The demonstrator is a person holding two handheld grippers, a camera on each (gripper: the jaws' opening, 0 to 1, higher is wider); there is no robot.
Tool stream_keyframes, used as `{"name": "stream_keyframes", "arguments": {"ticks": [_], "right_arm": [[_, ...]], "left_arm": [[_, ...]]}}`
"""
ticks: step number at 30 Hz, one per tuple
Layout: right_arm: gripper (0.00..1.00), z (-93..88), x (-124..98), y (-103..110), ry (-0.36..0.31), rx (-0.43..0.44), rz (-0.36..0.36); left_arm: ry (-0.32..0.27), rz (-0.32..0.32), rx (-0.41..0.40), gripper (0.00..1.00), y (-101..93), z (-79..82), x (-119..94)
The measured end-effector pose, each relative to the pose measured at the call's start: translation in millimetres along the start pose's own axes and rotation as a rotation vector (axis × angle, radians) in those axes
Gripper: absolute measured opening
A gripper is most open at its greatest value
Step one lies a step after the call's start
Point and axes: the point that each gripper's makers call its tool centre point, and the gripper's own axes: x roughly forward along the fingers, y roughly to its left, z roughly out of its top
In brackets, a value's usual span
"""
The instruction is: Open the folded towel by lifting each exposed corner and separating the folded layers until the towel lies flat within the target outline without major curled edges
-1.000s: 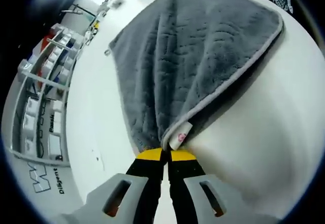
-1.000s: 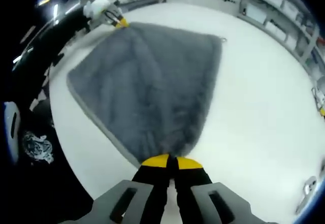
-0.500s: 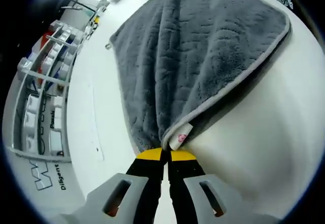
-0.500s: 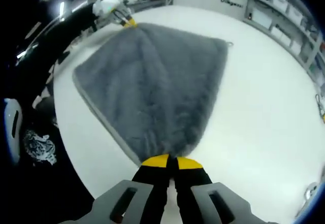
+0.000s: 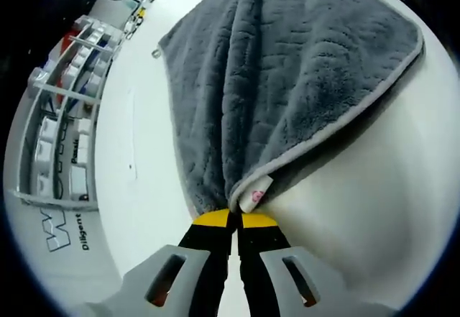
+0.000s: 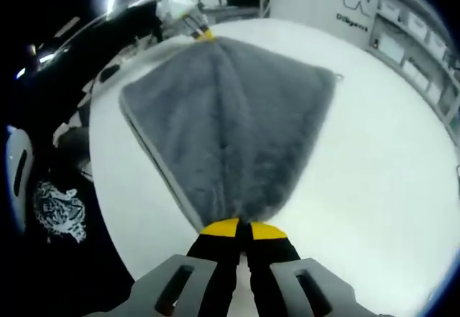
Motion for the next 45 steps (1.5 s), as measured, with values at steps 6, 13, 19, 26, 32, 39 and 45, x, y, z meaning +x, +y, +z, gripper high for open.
{"name": "stream_keyframes", "arguments": {"ticks": [6, 13, 19, 26, 32, 39, 45], "right_arm": [[0.0, 11.5, 7, 16, 0.0, -0.052, 0.004], [0.0, 13.1, 8, 17, -0.018, -0.052, 0.011], [0.0, 17.0, 8, 16, -0.05, -0.105, 0.024], [0.05, 22.4, 2, 8, -0.079, -0.166, 0.041], [0.28, 29.1, -2, 6, -0.121, -0.278, 0.036], [1.0, 45.4, -18, 2, -0.247, -0.344, 0.005], [1.0, 69.7, -32, -11, -0.381, -0.275, -0.007]], "left_arm": [[-0.028, 0.019, -0.057, 0.01, 3.4, -10.6, -1], [-0.044, 0.031, -0.106, 0.01, 1.9, -14.6, -3], [-0.039, 0.053, -0.337, 0.15, 2.4, -17.0, -12], [0.039, 0.066, -0.501, 0.48, -14.1, -43.2, -37], [0.052, 0.042, -0.65, 0.75, -37.9, -46.9, -56], [-0.003, 0.026, -0.871, 1.0, -61.5, -44.7, -68], [-0.301, 0.183, -1.028, 1.0, -36.6, -13.1, -95]]}}
